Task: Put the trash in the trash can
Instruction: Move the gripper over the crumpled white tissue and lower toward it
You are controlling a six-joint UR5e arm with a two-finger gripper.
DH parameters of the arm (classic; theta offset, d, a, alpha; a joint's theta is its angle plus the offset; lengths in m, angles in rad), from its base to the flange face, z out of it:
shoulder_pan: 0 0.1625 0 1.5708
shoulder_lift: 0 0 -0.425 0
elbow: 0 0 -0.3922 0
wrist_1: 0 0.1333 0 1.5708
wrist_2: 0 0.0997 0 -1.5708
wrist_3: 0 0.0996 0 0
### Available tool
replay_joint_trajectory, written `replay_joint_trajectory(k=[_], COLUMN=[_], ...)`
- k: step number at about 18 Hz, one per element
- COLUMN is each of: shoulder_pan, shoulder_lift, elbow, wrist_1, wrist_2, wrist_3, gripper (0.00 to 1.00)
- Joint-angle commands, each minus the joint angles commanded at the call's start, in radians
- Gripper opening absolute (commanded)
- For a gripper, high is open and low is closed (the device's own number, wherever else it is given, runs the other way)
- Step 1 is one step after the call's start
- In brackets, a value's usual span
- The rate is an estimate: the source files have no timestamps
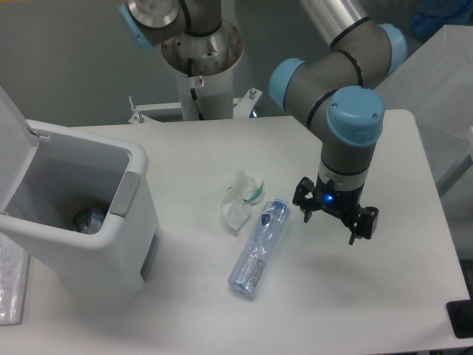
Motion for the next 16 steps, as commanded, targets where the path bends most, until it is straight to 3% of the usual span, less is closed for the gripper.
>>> replay_joint_trajectory(k=[3, 7, 10, 12, 14, 16], shoulder_pan=[-0.005, -0.018, -0.035, -0.086, -0.115, -0.135], shoulder_lift=[0.0, 0.035, 0.063, 0.066, 0.084, 0.094], elbow=[-0.037, -0.11, -0.192, -0.199, -0.207, -0.21], wrist_1=[0.039, 0.039, 0.043, 0.034, -0.013, -0.111], wrist_2=[-0.014, -0.045, 0.004, 0.038, 0.049, 0.054], wrist_3=[-0.02, -0.028, -0.015, -0.002, -0.018, -0.034], gripper=[1.0, 1.0, 1.0, 1.0, 1.0, 1.0])
